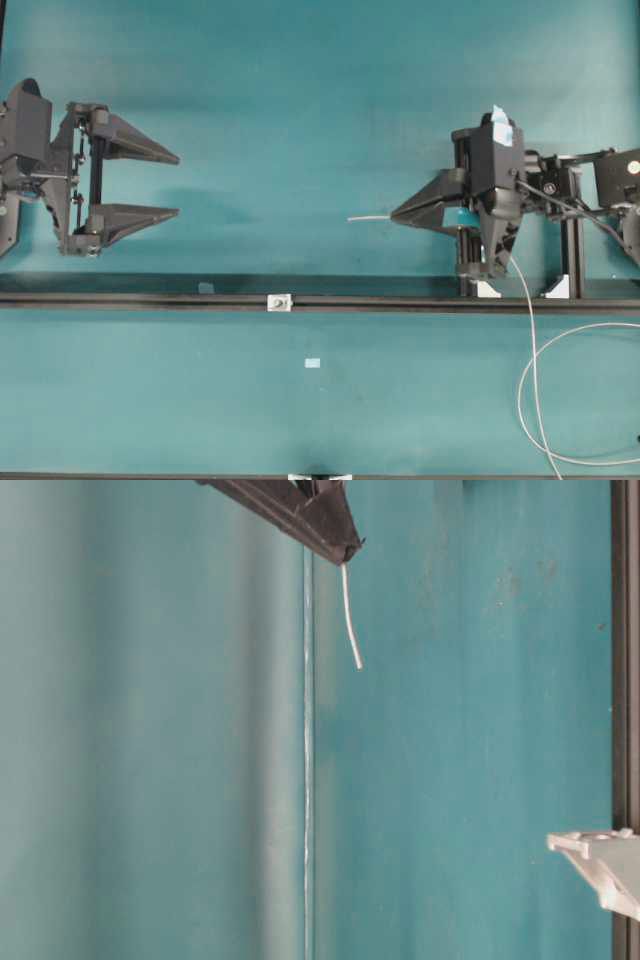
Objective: Insert the wire into the hole on the left side and pull it with the left arm.
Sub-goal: 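Lift the wire with the right gripper and carry it down toward the rail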
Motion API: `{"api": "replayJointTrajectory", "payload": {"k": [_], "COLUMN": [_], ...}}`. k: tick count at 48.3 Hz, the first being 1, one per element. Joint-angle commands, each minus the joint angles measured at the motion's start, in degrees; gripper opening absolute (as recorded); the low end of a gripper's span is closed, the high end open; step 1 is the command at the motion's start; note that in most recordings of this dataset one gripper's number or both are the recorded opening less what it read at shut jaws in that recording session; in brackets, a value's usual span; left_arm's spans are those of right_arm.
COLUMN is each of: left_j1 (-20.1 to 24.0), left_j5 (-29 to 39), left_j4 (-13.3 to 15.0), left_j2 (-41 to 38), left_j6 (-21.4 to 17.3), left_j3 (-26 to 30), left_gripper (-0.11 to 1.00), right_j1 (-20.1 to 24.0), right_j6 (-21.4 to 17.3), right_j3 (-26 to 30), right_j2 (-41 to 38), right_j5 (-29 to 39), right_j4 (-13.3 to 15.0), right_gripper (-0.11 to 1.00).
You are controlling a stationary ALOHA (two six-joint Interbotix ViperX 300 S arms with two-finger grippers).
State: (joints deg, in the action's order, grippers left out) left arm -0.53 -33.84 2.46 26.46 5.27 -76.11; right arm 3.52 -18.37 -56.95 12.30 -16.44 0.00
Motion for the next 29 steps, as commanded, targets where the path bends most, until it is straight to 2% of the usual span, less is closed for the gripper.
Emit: {"api": "replayJointTrajectory", "payload": {"k": [1,7,15,22,29], "left_j1": [-1.41,-2.37,-3.43,-4.75,-5.62], "left_j5": [-1.76,-4.83,-9.49,-15.47,-20.04], "left_j4": [0.44,0.53,0.7,0.7,0.7], "left_j2": [-0.79,-3.43,-8.44,-13.62,-18.37], "left_j6": [-0.09,-0.09,0.0,0.0,0.0], "left_j3": [0.88,0.79,1.05,1.58,2.02], "left_gripper": [0.67,0.67,0.67,0.67,0.67], "right_j1": [1.32,3.08,5.1,6.77,10.11], "right_j6": [0.0,0.35,1.85,5.1,11.6], "right_j3": [-0.09,-0.35,0.26,0.26,0.0], "right_j2": [-0.53,-2.9,-7.21,-9.93,-10.9], "right_j5": [-3.43,-8.53,-13.1,-15.29,-19.69], "right_j4": [-1.23,-2.64,-6.15,-12.04,-19.95], "right_gripper": [0.05,0.05,0.05,0.05,0.05]}}
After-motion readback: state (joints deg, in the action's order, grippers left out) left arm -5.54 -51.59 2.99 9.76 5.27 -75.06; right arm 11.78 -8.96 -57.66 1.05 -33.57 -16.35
